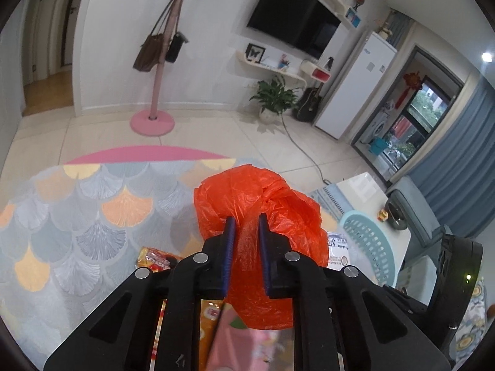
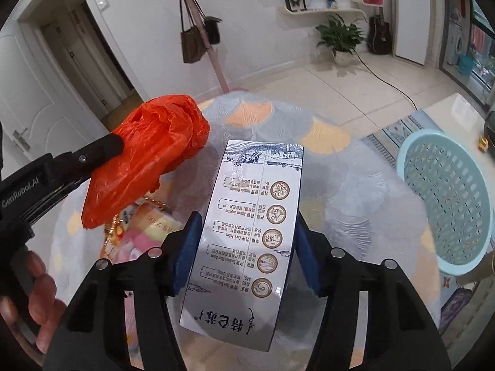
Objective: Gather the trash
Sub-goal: 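Grasp the white-blue card box with the right tool while the left tool grasps the orange plastic bag, then carry the box and orange bag over the basket and open both tools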
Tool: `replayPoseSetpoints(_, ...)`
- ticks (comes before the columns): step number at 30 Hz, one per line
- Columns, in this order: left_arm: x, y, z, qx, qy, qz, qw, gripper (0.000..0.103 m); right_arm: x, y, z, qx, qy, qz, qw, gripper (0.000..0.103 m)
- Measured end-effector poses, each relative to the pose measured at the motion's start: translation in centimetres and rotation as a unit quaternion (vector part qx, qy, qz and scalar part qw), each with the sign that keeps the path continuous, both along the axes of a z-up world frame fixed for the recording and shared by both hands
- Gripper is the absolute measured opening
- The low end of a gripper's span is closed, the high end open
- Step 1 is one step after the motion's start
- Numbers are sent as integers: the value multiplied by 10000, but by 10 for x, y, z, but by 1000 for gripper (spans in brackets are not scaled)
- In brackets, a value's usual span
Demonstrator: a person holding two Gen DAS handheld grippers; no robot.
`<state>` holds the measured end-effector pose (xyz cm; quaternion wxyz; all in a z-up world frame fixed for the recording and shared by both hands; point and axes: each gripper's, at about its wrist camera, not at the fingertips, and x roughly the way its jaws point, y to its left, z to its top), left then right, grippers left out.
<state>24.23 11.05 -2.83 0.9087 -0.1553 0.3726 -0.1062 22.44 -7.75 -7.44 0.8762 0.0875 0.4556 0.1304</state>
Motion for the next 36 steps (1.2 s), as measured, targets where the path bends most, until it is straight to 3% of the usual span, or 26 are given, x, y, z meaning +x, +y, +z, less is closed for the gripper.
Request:
replayPoseSetpoints(9,-32,-45,46,227,-447,-282,9983,13,-33,-52,46,227,-711,-223,9970,55)
replayPoseSetpoints(18,-43,-129,59,473,-562,-894,9933,13,-51,-141,78,251,-1241,-881,9880,55)
replayPoseSetpoints(27,-19,-213,32,760,-274,-1511,9852,13,-42,-233,57,210,-1083,-1663,9799,55)
replayPoseSetpoints(36,7,-285,-5,1130,-9,-1915,9750,13,-12,-298,3,68,-563,-2215,9735,55)
